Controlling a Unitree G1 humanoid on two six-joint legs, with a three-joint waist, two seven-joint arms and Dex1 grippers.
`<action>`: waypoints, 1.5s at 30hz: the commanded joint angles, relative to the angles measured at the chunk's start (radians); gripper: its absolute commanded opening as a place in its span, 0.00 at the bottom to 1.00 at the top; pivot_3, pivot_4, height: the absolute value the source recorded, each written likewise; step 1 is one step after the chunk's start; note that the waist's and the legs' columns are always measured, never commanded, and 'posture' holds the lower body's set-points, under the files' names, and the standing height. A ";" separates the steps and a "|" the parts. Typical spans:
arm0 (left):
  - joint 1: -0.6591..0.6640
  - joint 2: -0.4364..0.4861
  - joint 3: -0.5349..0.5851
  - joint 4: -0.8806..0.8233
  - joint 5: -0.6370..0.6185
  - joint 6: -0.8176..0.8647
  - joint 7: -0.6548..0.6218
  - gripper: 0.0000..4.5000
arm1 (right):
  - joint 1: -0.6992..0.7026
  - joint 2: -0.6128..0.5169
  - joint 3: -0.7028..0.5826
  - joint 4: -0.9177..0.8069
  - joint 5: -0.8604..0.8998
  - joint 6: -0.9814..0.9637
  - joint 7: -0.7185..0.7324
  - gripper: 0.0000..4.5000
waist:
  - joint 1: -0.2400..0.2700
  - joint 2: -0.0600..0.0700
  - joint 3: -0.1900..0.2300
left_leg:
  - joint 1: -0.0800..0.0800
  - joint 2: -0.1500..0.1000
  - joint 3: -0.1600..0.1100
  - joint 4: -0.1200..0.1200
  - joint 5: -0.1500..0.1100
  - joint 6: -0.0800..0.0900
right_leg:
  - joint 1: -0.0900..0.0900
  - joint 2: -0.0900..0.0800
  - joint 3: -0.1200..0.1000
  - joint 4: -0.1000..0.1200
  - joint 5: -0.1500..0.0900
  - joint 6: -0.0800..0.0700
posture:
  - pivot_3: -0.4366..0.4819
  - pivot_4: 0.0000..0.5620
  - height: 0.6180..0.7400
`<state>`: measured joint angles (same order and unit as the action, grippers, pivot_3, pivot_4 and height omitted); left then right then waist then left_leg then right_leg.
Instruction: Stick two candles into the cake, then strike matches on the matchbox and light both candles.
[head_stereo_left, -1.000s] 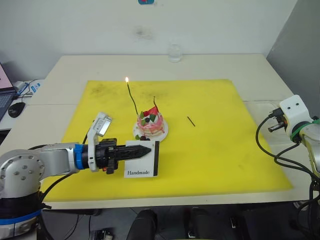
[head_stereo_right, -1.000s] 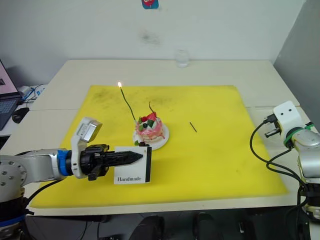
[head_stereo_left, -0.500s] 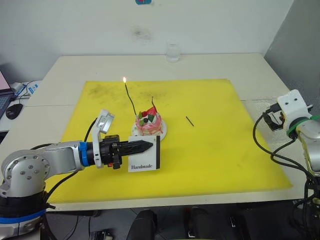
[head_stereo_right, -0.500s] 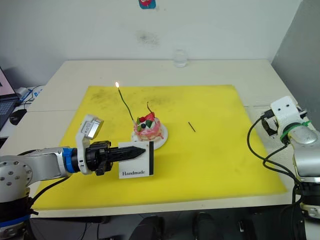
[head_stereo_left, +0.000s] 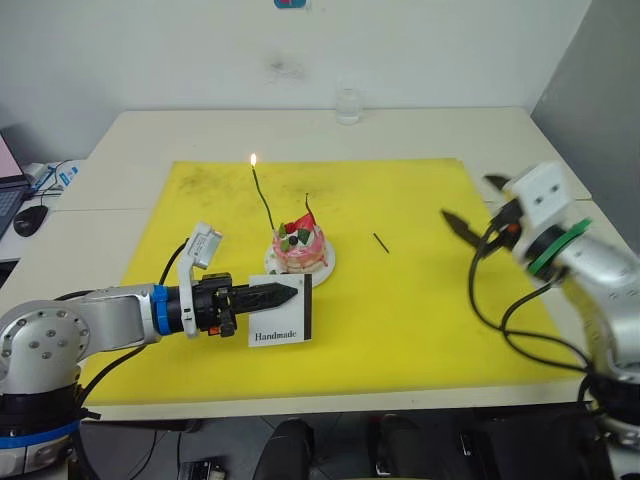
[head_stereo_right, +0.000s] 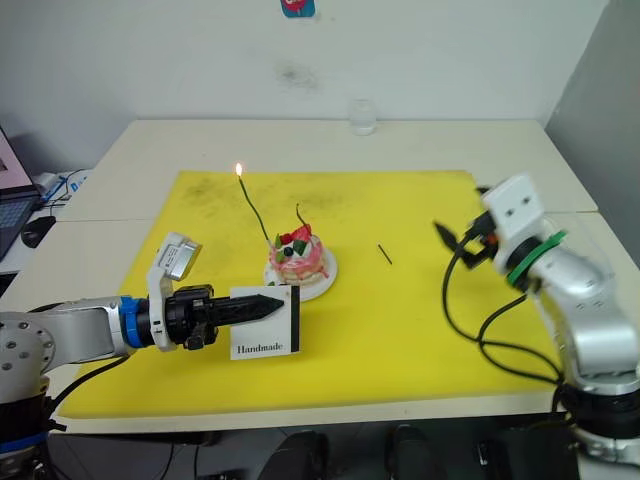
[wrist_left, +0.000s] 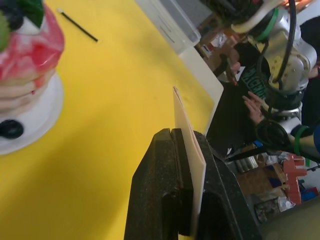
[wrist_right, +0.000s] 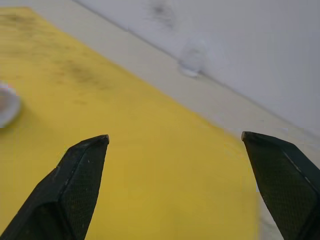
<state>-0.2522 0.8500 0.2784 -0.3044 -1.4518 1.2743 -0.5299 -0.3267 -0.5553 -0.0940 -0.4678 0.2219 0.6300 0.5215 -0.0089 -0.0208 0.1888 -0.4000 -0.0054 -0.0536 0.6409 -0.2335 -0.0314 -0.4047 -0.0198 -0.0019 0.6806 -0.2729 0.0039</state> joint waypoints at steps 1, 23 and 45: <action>0.021 0.023 0.025 -0.005 -0.002 -0.004 -0.005 0.00 | 0.006 0.060 0.088 0.017 -0.031 -0.106 -0.019 0.99 | -0.002 0.000 0.000 | 0.000 0.000 0.001 0.000 0.000 0.000 | -0.001 0.000 0.001 0.000 0.000 0.000 | 0.48 0.27 1.00; 0.017 0.049 0.018 0.010 0.053 -0.010 -0.050 0.00 | -0.264 0.371 0.209 0.670 -0.195 -0.241 -0.213 0.99 | -0.020 0.000 0.000 | 0.000 0.000 0.001 0.002 0.000 0.000 | 0.000 0.000 0.001 0.001 0.003 -0.001 | 0.48 0.27 1.00; 0.022 0.032 0.003 0.011 0.134 -0.016 -0.109 0.00 | -0.238 0.439 0.202 0.643 -0.201 -0.135 -0.282 0.01 | -0.020 0.000 0.000 | 0.001 0.000 0.001 0.002 0.000 0.000 | 0.000 0.000 0.001 0.001 0.003 -0.001 | 0.48 0.27 1.00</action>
<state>-0.2288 0.8805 0.2702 -0.2802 -1.3207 1.2745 -0.6235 -0.5723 -0.1156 0.1188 0.2063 0.0216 0.4799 0.2457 -0.0291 -0.0208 0.1888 -0.3992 -0.0054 -0.0528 0.6430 -0.2333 -0.0313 -0.4047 -0.0195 -0.0009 0.6816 -0.2696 0.0032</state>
